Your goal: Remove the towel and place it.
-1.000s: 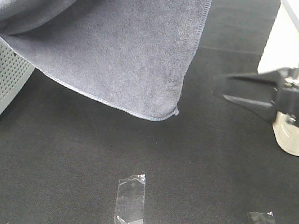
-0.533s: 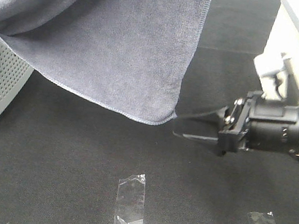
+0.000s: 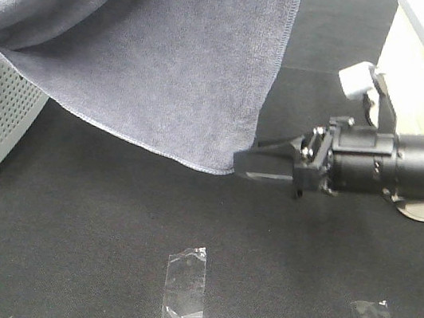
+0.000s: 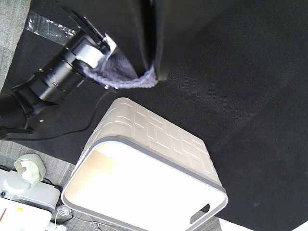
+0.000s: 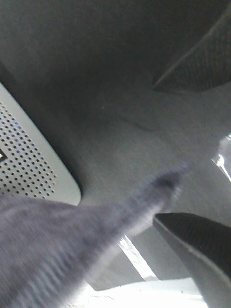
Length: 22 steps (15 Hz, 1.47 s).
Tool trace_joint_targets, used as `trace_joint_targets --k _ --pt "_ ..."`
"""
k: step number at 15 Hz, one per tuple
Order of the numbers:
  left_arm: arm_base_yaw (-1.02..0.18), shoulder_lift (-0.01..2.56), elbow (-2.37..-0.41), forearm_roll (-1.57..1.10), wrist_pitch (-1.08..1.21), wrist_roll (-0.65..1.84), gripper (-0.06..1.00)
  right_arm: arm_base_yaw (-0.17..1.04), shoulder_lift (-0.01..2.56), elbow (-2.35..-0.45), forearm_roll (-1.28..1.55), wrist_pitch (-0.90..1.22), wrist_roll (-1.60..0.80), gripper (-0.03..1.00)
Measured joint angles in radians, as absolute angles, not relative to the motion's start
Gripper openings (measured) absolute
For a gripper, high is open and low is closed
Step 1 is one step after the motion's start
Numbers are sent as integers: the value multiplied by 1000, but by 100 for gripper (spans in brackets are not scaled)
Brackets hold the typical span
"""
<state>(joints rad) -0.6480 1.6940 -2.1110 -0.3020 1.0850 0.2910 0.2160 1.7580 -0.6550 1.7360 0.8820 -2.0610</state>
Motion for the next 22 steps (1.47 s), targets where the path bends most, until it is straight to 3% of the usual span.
trace_joint_targets --k 5,9,16,19,22 --pt "-648 1694 -2111 -302 1071 291 0 216 1763 -677 1742 985 -2061 64" --pt "-648 1694 -2111 -302 1051 291 0 217 1763 -677 1742 1055 -2061 52" --pt "-648 1694 -2111 -302 1042 291 0 224 1763 -677 1742 1060 -2083 50" --pt "-648 1694 -2111 -302 1042 291 0 285 1763 -677 1743 1039 -2090 50" --pt "-648 1694 -2111 -302 1041 291 0 301 1763 -677 1741 1022 -2090 43"
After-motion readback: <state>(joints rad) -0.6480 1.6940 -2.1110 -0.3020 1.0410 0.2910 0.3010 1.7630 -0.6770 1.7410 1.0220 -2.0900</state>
